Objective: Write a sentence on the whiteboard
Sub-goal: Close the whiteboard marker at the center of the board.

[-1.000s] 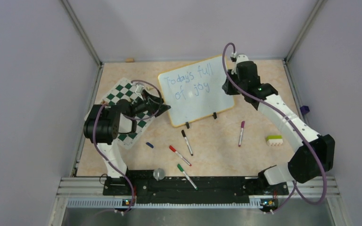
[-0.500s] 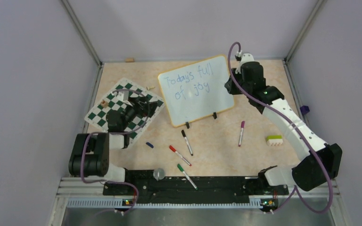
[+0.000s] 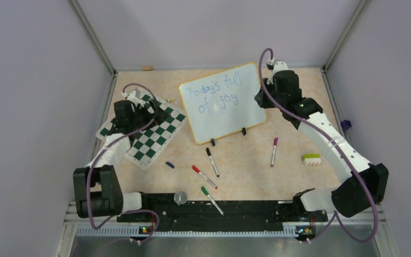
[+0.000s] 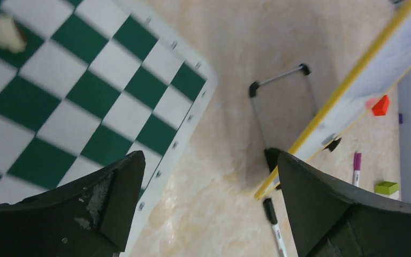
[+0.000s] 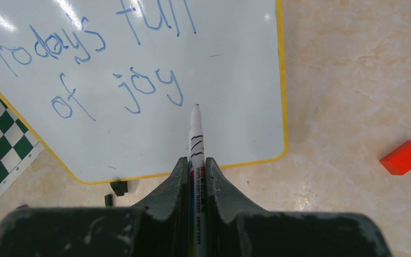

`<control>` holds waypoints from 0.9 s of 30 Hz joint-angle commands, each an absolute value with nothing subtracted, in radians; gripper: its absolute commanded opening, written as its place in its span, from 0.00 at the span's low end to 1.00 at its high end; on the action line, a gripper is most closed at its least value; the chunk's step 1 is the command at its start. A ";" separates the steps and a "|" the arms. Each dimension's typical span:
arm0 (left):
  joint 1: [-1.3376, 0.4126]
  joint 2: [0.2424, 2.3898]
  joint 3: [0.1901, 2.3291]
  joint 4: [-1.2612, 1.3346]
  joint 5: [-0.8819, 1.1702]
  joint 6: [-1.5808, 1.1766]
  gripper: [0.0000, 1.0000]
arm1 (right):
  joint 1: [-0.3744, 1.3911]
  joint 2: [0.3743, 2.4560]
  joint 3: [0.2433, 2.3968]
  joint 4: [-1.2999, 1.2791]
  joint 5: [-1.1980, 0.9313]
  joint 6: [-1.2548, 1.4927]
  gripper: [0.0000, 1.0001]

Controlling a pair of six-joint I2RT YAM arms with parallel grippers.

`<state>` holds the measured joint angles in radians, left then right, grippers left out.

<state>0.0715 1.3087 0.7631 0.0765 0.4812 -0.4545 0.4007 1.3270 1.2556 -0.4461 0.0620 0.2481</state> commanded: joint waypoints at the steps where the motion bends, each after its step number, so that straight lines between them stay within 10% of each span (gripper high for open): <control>1: 0.139 1.248 0.720 -0.244 0.442 -0.452 0.99 | 0.392 1.298 1.293 -0.446 0.041 0.266 0.00; 8: 0.148 0.992 0.596 -0.320 0.103 -0.588 0.99 | 0.392 1.280 1.296 -0.459 0.038 0.267 0.00; 27: 0.283 1.043 0.656 -0.433 0.411 -0.780 0.98 | 0.396 1.280 1.338 -0.561 0.004 0.308 0.00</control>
<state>0.2504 1.0584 0.6186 -0.3885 0.3431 -0.6933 0.4007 1.2968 1.2610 -0.5175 0.0124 0.2817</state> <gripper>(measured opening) 0.986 0.092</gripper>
